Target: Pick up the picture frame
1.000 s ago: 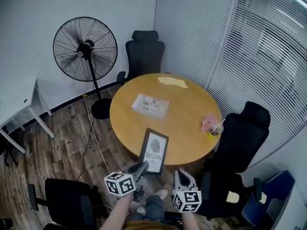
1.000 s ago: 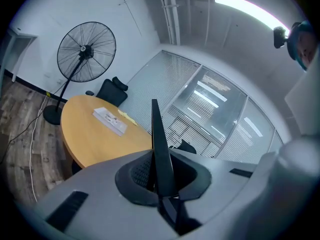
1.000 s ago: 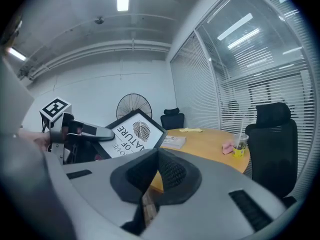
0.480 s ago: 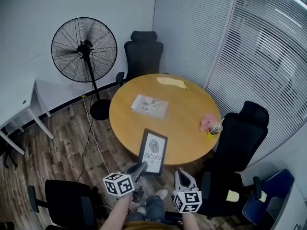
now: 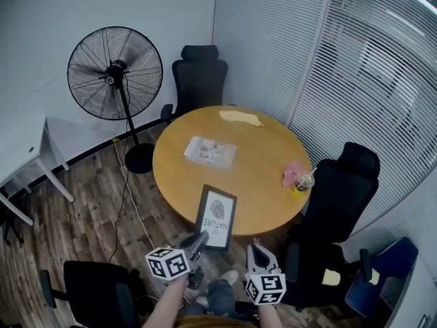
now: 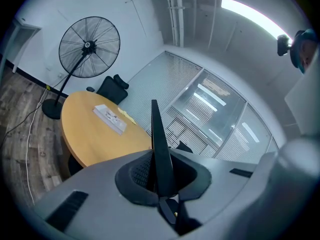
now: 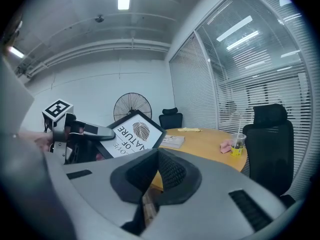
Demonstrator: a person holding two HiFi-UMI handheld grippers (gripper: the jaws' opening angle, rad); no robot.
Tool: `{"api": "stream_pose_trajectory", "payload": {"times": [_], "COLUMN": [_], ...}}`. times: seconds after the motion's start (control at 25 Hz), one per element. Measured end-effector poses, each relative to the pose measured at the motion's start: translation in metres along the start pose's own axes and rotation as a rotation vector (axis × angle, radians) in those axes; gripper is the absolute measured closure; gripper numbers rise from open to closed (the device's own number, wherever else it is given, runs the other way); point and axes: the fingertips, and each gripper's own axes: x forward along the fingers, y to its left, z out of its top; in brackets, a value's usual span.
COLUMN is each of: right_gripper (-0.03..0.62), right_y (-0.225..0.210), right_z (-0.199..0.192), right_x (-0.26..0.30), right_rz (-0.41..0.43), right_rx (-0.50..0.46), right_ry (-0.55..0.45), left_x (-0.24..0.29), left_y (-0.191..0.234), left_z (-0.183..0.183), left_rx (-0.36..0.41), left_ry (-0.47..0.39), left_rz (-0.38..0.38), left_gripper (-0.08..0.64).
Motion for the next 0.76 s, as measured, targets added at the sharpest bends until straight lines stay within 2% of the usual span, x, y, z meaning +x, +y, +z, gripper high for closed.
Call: {"api": "stream_pose_trajectory", "payload": {"times": [0.76], "right_gripper": [0.580], "right_y": [0.008], "right_z": [-0.001], "right_x": [0.003], "right_rz": [0.003], "right_rx": [-0.013], "right_ry": [0.020], "left_x": [-0.005], "left_y": [0.011], "left_z": [0.001], "left_rx": [-0.031], "left_ry": [-0.007], "left_rz": [0.012], "left_gripper": [0.505]}}
